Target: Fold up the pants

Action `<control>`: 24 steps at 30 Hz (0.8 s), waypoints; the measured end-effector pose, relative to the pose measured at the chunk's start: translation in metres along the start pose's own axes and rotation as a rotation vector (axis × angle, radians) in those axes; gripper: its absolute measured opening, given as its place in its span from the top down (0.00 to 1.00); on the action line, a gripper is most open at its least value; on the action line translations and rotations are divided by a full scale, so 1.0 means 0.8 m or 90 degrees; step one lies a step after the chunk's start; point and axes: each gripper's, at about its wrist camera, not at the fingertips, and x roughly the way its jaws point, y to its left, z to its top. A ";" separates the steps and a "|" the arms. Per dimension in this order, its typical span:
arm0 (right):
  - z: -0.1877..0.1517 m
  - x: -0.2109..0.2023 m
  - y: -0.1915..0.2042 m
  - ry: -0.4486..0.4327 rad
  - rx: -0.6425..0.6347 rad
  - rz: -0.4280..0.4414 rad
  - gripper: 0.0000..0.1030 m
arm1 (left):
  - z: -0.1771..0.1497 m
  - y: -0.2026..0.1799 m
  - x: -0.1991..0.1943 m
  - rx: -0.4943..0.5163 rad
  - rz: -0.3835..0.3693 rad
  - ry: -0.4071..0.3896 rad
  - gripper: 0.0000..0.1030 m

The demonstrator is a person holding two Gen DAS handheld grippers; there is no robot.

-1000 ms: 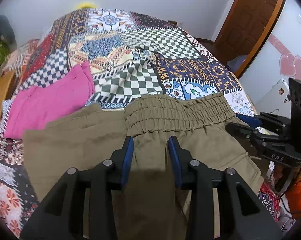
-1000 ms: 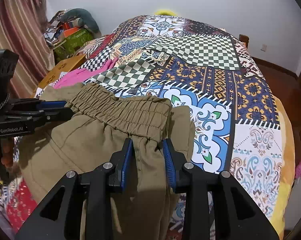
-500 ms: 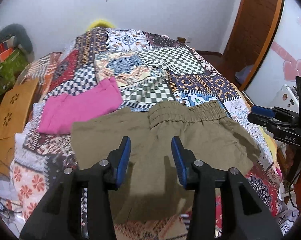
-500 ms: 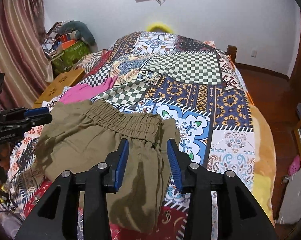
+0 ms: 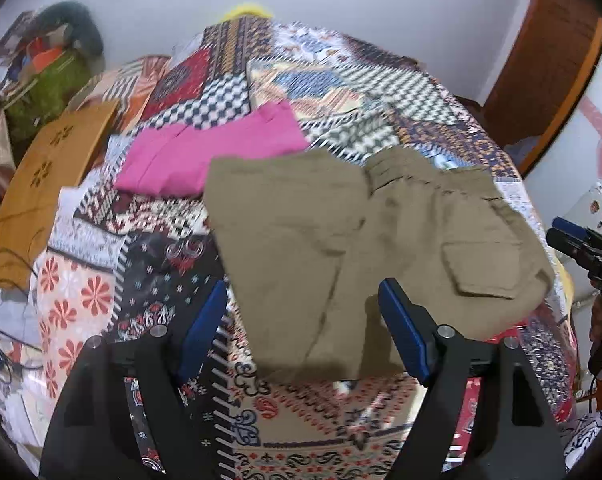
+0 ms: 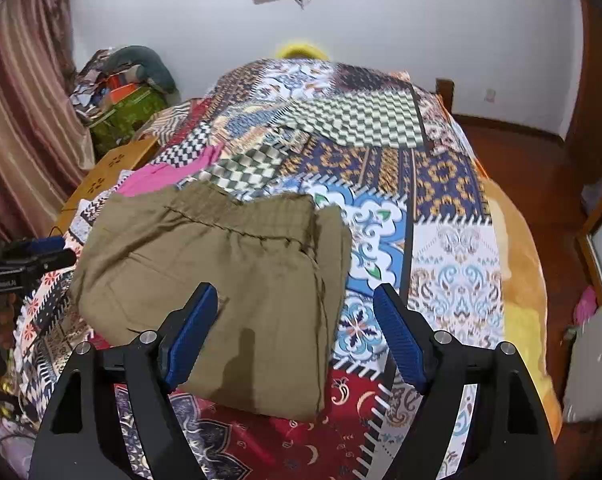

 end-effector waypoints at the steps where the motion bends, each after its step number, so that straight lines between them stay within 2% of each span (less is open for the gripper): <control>1: -0.002 0.003 -0.004 0.007 0.012 0.000 0.25 | -0.002 0.004 0.004 -0.009 -0.001 0.005 0.24; 4: -0.007 0.016 -0.014 0.029 0.039 0.006 0.25 | -0.006 0.017 0.020 -0.039 -0.022 0.024 0.24; 11: -0.016 0.048 -0.020 0.079 0.046 0.027 0.25 | -0.002 0.026 0.050 -0.056 -0.048 0.046 0.24; 24: 0.003 0.089 -0.032 0.108 0.081 0.128 0.25 | 0.036 0.006 0.092 -0.041 -0.094 0.047 0.24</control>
